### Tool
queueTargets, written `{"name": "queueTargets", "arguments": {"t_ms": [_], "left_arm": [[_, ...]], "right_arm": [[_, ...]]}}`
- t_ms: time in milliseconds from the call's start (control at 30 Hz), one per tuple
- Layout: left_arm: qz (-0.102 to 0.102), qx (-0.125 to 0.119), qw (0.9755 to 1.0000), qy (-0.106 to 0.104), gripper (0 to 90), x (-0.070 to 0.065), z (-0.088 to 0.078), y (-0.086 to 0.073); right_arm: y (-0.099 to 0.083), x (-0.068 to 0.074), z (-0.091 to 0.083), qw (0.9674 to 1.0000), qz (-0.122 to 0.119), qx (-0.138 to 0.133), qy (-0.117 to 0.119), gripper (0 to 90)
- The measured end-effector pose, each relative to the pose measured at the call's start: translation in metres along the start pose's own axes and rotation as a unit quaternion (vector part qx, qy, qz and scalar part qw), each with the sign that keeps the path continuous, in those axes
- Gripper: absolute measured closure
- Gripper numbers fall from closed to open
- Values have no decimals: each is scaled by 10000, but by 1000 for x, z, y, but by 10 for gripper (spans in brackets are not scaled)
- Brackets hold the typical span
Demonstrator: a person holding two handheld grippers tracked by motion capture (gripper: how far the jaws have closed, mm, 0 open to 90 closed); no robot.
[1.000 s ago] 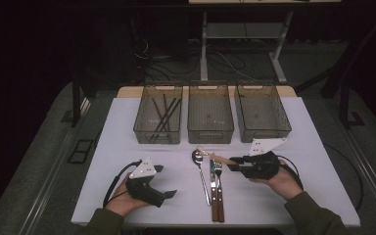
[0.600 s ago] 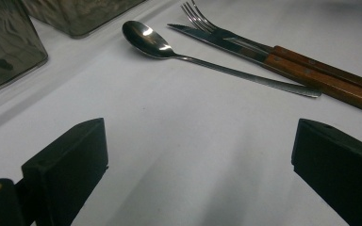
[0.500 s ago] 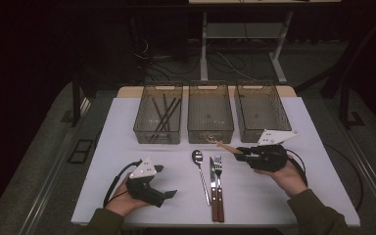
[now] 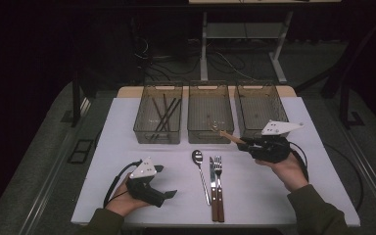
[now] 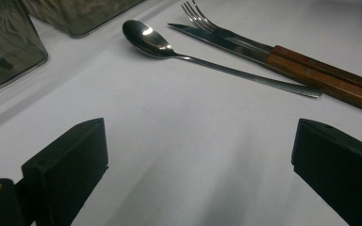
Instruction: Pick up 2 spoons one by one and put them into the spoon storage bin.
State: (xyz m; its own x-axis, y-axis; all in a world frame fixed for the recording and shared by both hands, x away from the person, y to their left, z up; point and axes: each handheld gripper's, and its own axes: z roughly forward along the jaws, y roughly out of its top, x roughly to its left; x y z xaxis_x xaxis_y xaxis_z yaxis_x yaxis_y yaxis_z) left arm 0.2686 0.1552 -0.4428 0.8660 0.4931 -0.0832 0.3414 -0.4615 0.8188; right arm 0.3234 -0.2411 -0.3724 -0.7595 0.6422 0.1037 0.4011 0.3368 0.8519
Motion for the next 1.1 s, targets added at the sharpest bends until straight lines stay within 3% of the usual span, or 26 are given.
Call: {"name": "queueTargets", "arguments": {"t_ms": [700, 1100], "left_arm": [[-36, -13, 10000, -13, 31, -1, 0, 0], [-78, -70, 9999, -15, 31, -2, 0, 0]], "right_arm": [[19, -18, 22, 9990, 255, -70, -367, 726], [30, -32, 49, 9977, 475, 61, -489, 726]]}}
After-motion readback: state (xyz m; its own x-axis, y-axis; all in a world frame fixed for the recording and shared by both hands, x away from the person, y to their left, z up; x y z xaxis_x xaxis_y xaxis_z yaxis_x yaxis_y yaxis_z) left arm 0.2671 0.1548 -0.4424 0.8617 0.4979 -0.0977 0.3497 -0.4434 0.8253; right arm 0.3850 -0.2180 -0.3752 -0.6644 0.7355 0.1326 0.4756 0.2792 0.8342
